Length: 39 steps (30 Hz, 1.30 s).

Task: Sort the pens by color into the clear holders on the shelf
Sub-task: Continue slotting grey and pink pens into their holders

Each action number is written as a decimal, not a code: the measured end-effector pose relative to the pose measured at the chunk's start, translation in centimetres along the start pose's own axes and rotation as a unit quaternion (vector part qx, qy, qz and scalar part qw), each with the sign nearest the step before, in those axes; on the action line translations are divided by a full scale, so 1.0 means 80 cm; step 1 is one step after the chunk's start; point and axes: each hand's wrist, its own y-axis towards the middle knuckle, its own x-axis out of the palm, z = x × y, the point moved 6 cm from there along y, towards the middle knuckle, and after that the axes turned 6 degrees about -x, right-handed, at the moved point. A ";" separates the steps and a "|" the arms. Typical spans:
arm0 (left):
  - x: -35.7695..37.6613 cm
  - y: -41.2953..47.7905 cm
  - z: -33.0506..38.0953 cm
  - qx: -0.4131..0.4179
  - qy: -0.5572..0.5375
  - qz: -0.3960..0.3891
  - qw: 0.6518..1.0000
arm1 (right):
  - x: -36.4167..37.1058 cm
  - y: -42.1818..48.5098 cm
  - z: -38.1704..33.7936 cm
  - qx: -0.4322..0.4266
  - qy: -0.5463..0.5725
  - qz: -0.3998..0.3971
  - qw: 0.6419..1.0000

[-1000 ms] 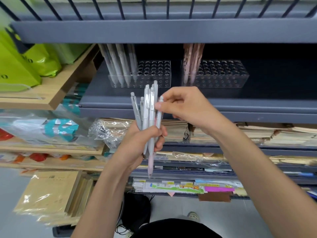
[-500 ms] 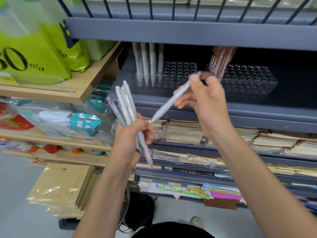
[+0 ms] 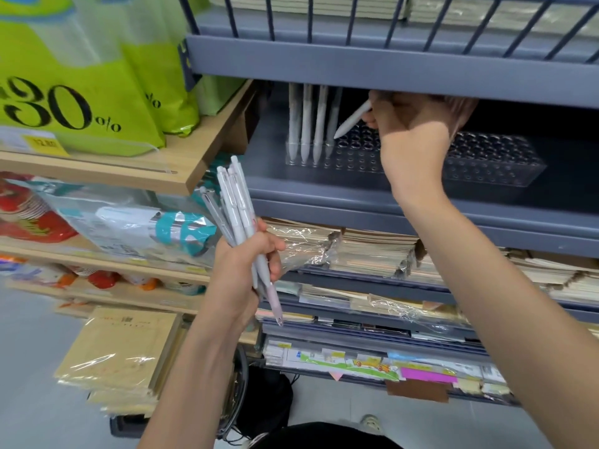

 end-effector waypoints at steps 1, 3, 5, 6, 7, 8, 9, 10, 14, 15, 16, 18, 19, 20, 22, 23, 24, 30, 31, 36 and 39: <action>-0.002 0.000 0.001 0.000 0.000 -0.002 1.000 | 0.004 0.003 0.003 -0.004 -0.015 -0.004 1.000; -0.005 0.000 0.002 0.001 0.005 -0.005 1.000 | 0.013 0.011 0.009 0.007 -0.056 -0.010 0.998; -0.008 0.000 0.003 0.001 0.012 -0.009 1.000 | 0.025 0.020 0.013 0.013 -0.094 -0.025 0.995; -0.009 0.000 0.003 0.001 0.013 -0.009 1.000 | 0.030 0.024 0.015 0.013 -0.114 -0.031 0.993; -0.009 -0.001 0.003 0.000 0.013 -0.010 1.000 | 0.036 0.028 0.017 0.013 -0.136 -0.038 0.990; -0.010 -0.001 0.003 -0.002 0.011 -0.010 1.000 | 0.041 0.030 0.018 0.015 -0.158 -0.048 0.986; -0.011 -0.001 0.003 -0.003 0.009 -0.010 1.000 | 0.046 0.032 0.020 0.017 -0.182 -0.062 0.981; -0.011 -0.002 0.003 -0.004 0.007 -0.012 1.000 | 0.051 0.032 0.021 0.020 -0.206 -0.077 0.975; -0.014 -0.006 0.004 -0.002 0.013 -0.014 1.000 | 0.059 0.034 0.027 0.033 -0.252 -0.111 0.961; -0.016 -0.006 0.004 -0.001 0.014 -0.013 1.000 | 0.060 0.034 0.028 0.040 -0.243 -0.115 0.962; -0.016 -0.007 0.004 0.000 0.014 -0.012 1.000 | 0.060 0.034 0.030 0.051 -0.227 -0.117 0.966; -0.017 -0.008 0.003 0.000 0.014 -0.008 1.000 | 0.060 0.033 0.035 0.073 -0.202 -0.124 0.969; -0.017 -0.008 0.003 0.001 0.014 -0.007 1.000 | 0.060 0.032 0.037 0.081 -0.195 -0.132 0.969; -0.017 -0.009 0.003 0.002 0.014 -0.006 1.000 | 0.060 0.031 0.039 0.086 -0.184 -0.140 0.969; -0.017 -0.010 0.003 0.005 0.016 -0.006 1.000 | 0.060 0.028 0.041 0.088 -0.165 -0.145 0.972; -0.017 -0.010 0.002 0.005 0.016 -0.006 1.000 | 0.059 0.027 0.041 0.086 -0.159 -0.145 0.973; -0.017 -0.010 0.001 0.005 0.016 -0.006 1.000 | 0.059 0.026 0.041 0.083 -0.156 -0.144 0.974; -0.010 -0.013 -0.005 -0.005 0.015 -0.014 1.000 | 0.061 0.029 0.038 0.053 -0.213 -0.162 0.962; -0.010 -0.013 -0.006 -0.006 0.016 -0.012 1.000 | 0.061 0.030 0.038 0.049 -0.222 -0.164 0.960; -0.010 -0.017 -0.008 -0.004 0.015 -0.014 1.000 | 0.062 0.027 0.042 0.030 -0.255 -0.174 0.951; -0.011 -0.019 -0.009 0.003 0.016 -0.009 1.000 | 0.063 0.026 0.045 0.030 -0.236 -0.167 0.957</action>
